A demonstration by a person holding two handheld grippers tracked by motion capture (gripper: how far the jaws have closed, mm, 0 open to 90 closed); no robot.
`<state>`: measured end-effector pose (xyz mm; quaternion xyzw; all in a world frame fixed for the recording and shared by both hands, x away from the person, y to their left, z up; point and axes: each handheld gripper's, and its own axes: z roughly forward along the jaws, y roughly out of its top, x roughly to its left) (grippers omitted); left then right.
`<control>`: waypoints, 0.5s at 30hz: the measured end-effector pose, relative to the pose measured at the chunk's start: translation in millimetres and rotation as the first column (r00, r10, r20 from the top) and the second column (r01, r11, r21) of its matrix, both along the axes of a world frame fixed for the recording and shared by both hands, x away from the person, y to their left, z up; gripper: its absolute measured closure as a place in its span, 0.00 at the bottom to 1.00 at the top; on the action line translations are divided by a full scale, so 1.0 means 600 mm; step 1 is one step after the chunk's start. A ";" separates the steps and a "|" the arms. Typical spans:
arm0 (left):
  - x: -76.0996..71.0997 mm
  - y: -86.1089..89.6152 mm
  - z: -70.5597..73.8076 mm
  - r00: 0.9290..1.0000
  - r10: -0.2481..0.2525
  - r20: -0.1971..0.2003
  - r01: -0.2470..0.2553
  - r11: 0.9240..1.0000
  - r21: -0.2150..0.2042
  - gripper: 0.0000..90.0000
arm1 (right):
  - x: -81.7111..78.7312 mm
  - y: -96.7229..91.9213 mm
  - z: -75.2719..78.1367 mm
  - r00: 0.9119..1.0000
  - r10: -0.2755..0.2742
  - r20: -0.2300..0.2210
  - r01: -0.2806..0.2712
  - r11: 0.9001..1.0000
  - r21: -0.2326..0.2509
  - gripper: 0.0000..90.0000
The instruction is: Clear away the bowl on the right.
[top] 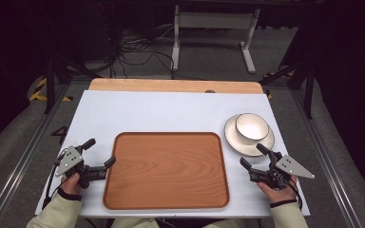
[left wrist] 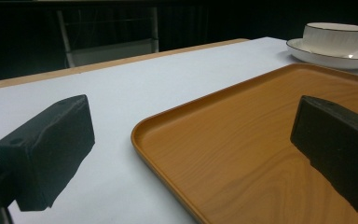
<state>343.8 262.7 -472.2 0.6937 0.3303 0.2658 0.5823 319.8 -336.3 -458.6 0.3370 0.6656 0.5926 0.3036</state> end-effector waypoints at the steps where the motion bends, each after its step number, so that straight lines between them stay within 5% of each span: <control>1: 0.000 0.000 0.000 1.000 0.000 0.001 0.000 1.000 0.001 0.00 | 0.000 0.000 0.000 1.000 0.001 0.002 -0.001 1.000 -0.001 0.17; 15: 0.000 -0.001 0.000 1.000 0.000 -0.004 0.000 1.000 0.002 0.00 | 0.002 -0.001 0.000 1.000 0.018 -0.001 -0.018 1.000 -0.003 0.17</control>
